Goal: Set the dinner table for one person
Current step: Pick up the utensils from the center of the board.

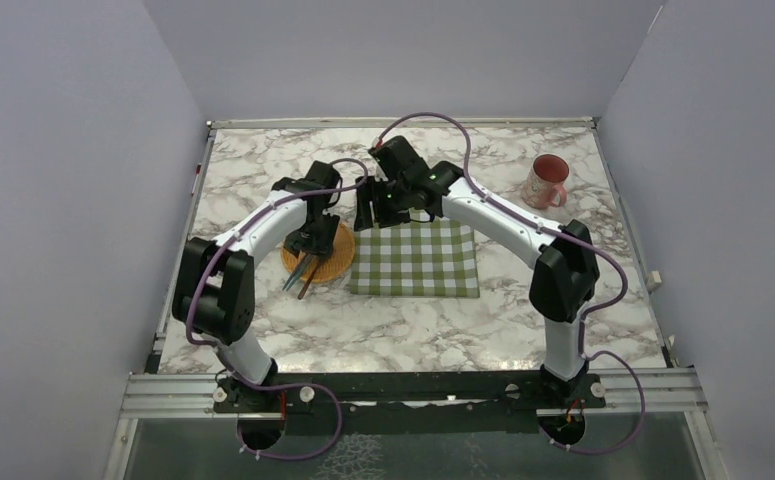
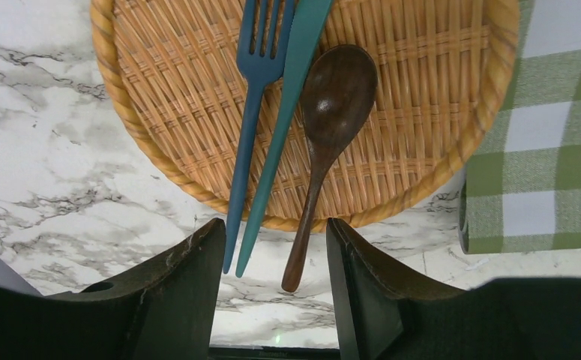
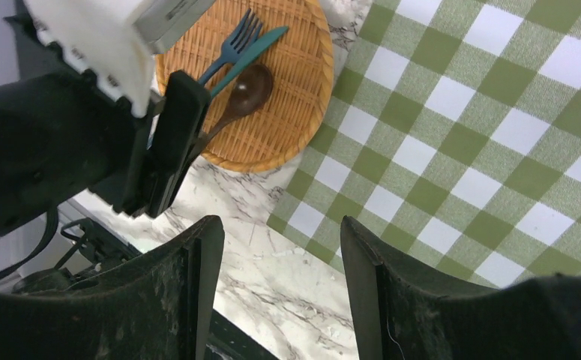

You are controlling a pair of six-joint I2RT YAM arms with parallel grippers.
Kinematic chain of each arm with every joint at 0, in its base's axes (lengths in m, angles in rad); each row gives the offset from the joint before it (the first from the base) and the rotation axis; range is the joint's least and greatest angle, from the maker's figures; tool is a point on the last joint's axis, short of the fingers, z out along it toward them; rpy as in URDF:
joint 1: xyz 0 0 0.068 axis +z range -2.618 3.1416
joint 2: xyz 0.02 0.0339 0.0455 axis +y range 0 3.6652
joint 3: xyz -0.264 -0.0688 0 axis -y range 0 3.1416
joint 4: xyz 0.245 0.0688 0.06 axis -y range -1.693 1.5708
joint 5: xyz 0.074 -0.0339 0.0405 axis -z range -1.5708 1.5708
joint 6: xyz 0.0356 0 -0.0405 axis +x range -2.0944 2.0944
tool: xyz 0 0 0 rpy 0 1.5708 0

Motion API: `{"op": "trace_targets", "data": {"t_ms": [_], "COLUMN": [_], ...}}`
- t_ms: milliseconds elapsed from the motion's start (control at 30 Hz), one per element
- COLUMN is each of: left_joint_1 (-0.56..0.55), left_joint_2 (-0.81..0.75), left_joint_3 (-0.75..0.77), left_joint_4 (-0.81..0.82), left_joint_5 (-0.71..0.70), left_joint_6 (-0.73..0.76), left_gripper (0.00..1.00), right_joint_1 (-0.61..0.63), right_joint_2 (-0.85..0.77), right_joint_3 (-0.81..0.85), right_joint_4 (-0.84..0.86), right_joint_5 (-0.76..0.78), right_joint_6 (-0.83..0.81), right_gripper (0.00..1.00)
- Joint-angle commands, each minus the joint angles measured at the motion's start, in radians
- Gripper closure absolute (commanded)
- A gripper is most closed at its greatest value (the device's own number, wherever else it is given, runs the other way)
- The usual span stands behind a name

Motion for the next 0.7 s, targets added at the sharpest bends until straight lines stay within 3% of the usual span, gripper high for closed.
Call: {"op": "trace_targets", "data": {"t_ms": [0, 667], "left_joint_1": [-0.005, -0.005], "left_joint_2": [0.055, 0.184], "left_joint_3": [0.017, 0.010], "left_joint_4": [-0.017, 0.006], "left_joint_5": [-0.020, -0.146], "left_joint_6": [-0.002, -0.035], "left_gripper": [0.44, 0.45], "right_joint_1": [-0.013, -0.032], "right_joint_2": [-0.076, -0.133], "right_joint_3": [-0.022, -0.064], "right_joint_4": [-0.013, 0.017], "right_joint_5": [0.029, 0.021], "right_joint_6": [-0.001, -0.027], "right_gripper": [0.37, 0.37]}}
